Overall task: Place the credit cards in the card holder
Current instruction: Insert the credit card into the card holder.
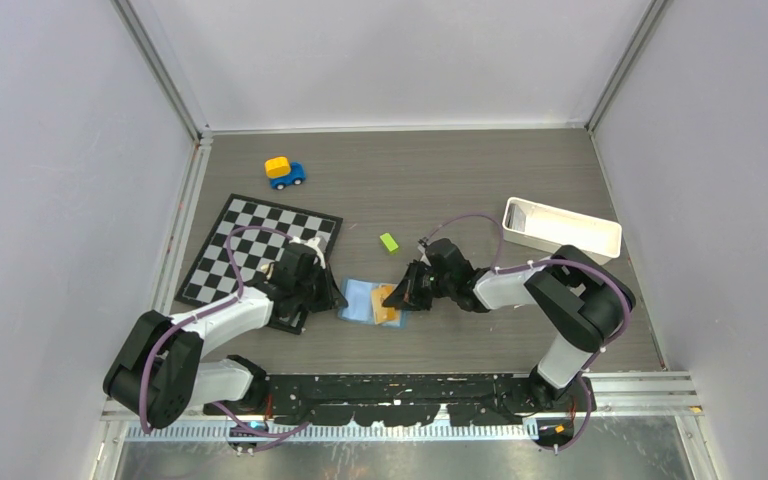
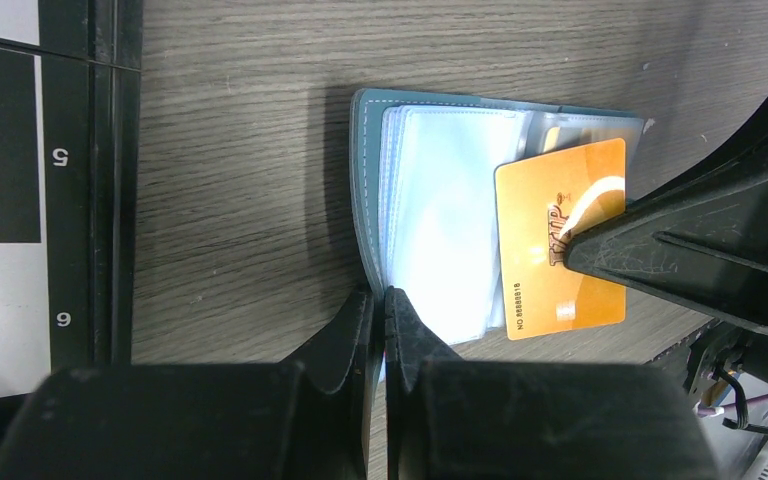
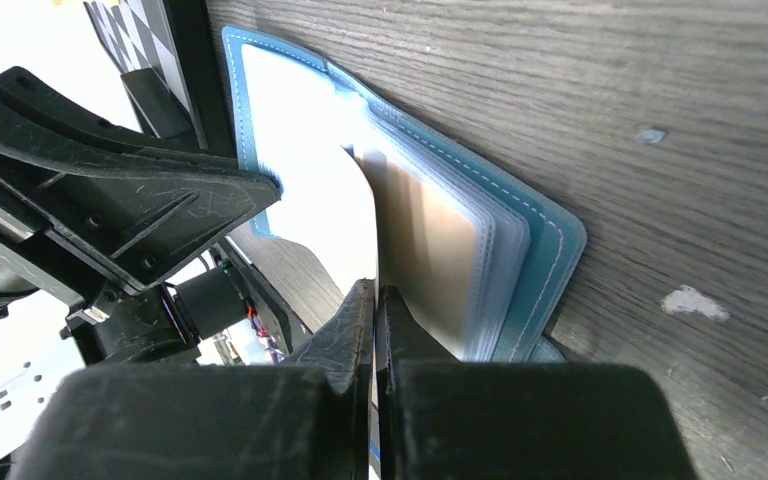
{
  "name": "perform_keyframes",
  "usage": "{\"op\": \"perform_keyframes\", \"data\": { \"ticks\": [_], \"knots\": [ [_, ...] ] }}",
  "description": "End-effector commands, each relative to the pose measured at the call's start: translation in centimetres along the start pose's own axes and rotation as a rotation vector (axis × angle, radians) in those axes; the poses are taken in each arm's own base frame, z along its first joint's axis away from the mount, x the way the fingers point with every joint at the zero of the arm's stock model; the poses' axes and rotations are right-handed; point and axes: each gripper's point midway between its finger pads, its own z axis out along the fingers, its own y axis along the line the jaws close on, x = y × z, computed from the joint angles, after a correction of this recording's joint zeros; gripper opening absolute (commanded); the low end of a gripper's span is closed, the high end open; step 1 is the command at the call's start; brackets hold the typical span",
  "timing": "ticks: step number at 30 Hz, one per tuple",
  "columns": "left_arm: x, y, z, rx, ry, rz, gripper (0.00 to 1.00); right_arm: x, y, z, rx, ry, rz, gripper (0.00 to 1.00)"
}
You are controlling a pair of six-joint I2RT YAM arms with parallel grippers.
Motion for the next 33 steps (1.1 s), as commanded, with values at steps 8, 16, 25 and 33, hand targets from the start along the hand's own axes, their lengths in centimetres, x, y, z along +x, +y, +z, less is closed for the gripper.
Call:
{"op": "perform_keyframes", "data": {
  "ticks": [8, 16, 25, 33],
  "knots": [
    [-0.1, 0.1, -0.2, 0.001, -0.008, -0.006, 0.0, 1.1, -1.9, -0.6, 0.078, 0.02, 0.007, 0.0],
    [0.0, 0.1, -0.2, 0.005, -0.007, -0.008, 0.0, 0.6, -2.3, 0.2, 0.088, 0.01, 0.0, 0.01],
    [0.0, 0.0, -0.2, 0.009, -0.007, -0.006, 0.0, -0.6, -2.9, 1.4, 0.109, -0.036, -0.005, 0.01],
    [0.0, -0.1, -0.2, 0.014, -0.006, -0.006, 0.0, -1.1, -3.3, 2.0, 0.138, -0.045, 0.006, 0.09]
  ]
}}
